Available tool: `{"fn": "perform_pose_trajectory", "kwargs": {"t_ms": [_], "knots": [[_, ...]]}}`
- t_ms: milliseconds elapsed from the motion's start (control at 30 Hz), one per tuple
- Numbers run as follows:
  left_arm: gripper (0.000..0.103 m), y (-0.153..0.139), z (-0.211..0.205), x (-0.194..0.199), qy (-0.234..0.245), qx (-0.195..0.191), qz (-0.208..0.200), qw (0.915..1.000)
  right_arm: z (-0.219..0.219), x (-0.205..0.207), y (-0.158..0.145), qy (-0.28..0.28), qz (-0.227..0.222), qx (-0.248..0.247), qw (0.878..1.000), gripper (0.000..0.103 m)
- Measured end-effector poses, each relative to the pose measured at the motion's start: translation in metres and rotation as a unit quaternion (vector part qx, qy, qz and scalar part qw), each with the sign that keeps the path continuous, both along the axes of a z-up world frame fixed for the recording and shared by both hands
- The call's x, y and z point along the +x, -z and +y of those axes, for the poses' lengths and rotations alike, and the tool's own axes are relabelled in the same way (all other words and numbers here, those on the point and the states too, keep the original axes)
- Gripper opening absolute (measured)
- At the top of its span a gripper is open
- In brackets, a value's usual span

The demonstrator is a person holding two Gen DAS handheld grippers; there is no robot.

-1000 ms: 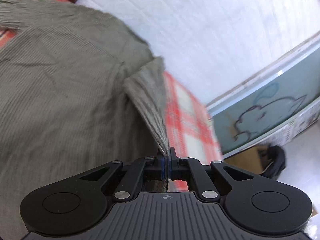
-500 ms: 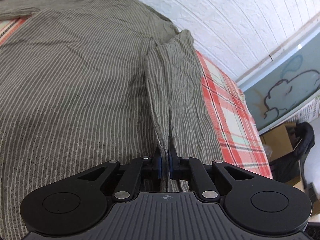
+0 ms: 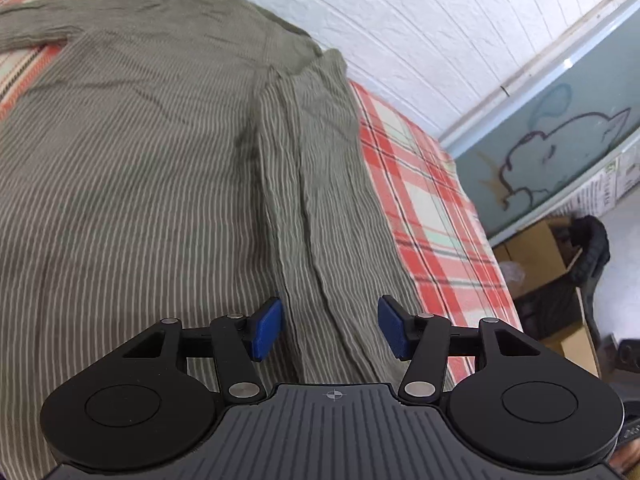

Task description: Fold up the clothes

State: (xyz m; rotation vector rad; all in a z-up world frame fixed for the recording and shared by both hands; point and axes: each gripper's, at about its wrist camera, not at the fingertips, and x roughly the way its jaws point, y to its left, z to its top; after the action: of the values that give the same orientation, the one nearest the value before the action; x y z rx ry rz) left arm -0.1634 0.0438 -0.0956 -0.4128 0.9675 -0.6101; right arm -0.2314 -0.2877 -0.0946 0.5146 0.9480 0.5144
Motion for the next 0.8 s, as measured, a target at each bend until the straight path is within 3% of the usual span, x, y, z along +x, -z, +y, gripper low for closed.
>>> {"fn": "perform_pose_trajectory", "kwargs": {"t_ms": [200, 267, 300, 333, 367, 400, 567, 667, 733, 767, 800], "knots": [[0.068, 0.01, 0.005, -0.02, 0.004, -0.014, 0.017, 0.9997, 0.014, 0.005, 0.023, -0.01, 0.025, 0.018, 0.999, 0.059], [0.065, 0.008, 0.003, -0.021, 0.006, -0.014, 0.011, 0.9998, 0.019, 0.008, 0.027, -0.011, 0.024, 0.016, 1.0, 0.056], [0.059, 0.007, 0.001, -0.021, 0.009, -0.01, 0.007, 0.9999, 0.021, 0.009, 0.028, -0.014, 0.019, 0.013, 1.0, 0.055], [0.05, 0.005, 0.0, -0.022, 0.012, -0.007, 0.004, 0.9999, 0.022, 0.009, 0.028, -0.018, 0.015, 0.008, 1.0, 0.038], [0.025, 0.004, 0.0, -0.023, 0.019, -0.006, 0.003, 0.9998, 0.023, 0.009, 0.028, -0.022, 0.013, 0.003, 1.0, 0.017], [0.023, 0.003, 0.0, -0.025, 0.025, -0.006, 0.002, 0.9997, 0.021, 0.008, 0.026, -0.023, 0.013, 0.001, 1.0, 0.008], [0.023, 0.004, -0.009, -0.027, 0.05, 0.022, 0.0, 0.9985, 0.013, 0.003, 0.02, -0.025, 0.016, -0.007, 1.0, 0.008], [0.027, -0.005, -0.001, -0.022, 0.044, 0.023, -0.006, 0.9987, 0.01, 0.005, 0.033, -0.031, 0.062, -0.017, 0.997, 0.014], [0.037, -0.011, 0.005, -0.018, 0.04, 0.024, -0.01, 0.9988, 0.003, 0.004, 0.024, -0.038, 0.058, 0.011, 0.998, 0.023], [0.051, -0.015, 0.008, -0.016, 0.034, 0.025, -0.017, 0.999, -0.002, 0.003, 0.012, -0.039, 0.039, 0.023, 0.998, 0.028], [0.065, -0.026, 0.014, -0.011, 0.014, 0.027, -0.038, 0.9988, -0.007, 0.004, -0.002, -0.038, 0.012, 0.025, 0.999, 0.04]]}}
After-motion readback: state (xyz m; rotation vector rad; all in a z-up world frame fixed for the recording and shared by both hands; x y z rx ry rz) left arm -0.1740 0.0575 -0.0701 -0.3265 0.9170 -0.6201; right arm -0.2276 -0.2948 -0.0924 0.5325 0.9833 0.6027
